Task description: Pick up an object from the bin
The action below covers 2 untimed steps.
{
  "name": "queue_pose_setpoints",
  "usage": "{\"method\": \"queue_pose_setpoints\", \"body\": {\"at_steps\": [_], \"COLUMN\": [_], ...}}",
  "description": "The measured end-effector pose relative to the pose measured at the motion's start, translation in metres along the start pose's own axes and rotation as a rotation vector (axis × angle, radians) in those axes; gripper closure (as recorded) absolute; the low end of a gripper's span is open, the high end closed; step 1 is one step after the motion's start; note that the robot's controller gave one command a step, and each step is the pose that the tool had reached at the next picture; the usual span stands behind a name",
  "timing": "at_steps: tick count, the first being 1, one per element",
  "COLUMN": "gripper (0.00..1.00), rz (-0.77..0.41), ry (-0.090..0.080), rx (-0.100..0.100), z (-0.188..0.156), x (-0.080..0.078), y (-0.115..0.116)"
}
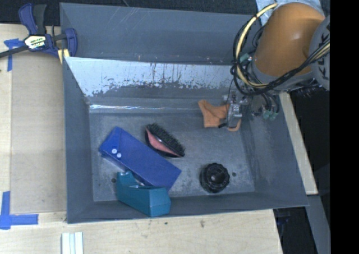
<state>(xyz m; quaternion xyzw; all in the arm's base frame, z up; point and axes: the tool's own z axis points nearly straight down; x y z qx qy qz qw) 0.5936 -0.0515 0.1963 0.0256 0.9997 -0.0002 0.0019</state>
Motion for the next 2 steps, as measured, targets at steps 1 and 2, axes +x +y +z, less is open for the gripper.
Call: {"method": "queue_pose_setpoints", "body": {"at_steps": [1, 2], "gripper": [1.00, 1.00], "rz": [0.000, 0.001], "ry": [0.000, 0.000], "rx": [0.000, 0.000], "z": [0.000, -0.101], "x": [0.000, -0.005], "y": [0.000, -0.004]}}
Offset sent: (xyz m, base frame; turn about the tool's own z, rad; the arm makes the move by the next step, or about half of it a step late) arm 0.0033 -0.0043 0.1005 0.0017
